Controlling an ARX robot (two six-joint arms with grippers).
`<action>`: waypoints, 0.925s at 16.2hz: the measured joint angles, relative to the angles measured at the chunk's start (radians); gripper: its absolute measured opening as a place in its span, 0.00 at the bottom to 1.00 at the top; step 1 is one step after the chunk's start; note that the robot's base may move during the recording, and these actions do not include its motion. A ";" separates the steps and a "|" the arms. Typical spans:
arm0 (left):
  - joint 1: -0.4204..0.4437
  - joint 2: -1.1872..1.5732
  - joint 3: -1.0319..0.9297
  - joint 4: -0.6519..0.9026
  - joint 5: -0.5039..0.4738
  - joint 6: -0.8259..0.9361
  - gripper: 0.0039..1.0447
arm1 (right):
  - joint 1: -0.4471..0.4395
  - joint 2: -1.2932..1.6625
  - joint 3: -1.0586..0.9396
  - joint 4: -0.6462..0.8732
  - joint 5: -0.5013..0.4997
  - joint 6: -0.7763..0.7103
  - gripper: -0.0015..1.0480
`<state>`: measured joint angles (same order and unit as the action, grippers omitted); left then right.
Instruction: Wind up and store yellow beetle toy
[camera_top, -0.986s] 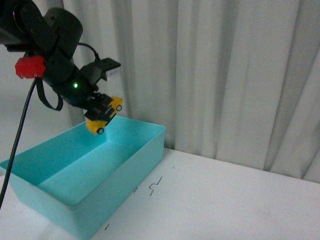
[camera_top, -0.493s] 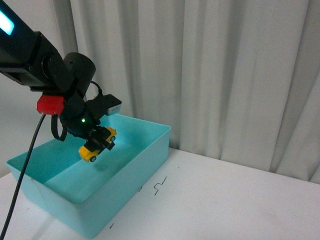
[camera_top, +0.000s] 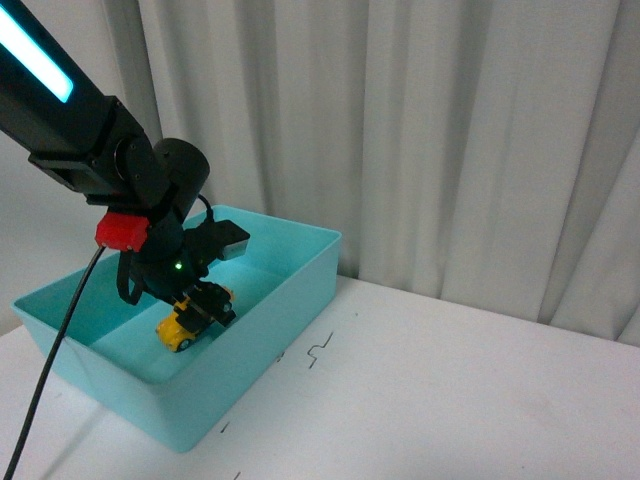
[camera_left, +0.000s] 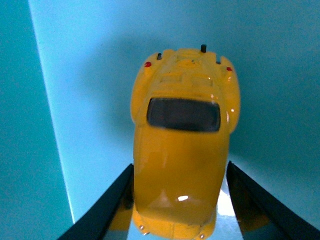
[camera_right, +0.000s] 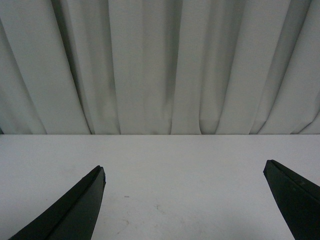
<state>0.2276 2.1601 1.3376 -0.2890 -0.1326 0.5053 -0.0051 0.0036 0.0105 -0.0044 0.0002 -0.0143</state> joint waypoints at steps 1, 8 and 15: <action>-0.003 0.001 0.006 -0.003 0.007 -0.006 0.63 | 0.000 0.000 0.000 0.000 0.000 0.000 0.94; -0.045 -0.299 -0.163 0.190 0.260 -0.117 0.94 | 0.000 0.000 0.000 0.000 0.000 0.000 0.94; -0.298 -1.150 -0.557 0.170 0.179 -0.270 0.94 | 0.000 0.000 0.000 0.000 0.000 0.000 0.94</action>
<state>-0.0708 1.0100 0.7807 -0.1192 0.0467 0.2356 -0.0051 0.0036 0.0105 -0.0040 0.0002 -0.0147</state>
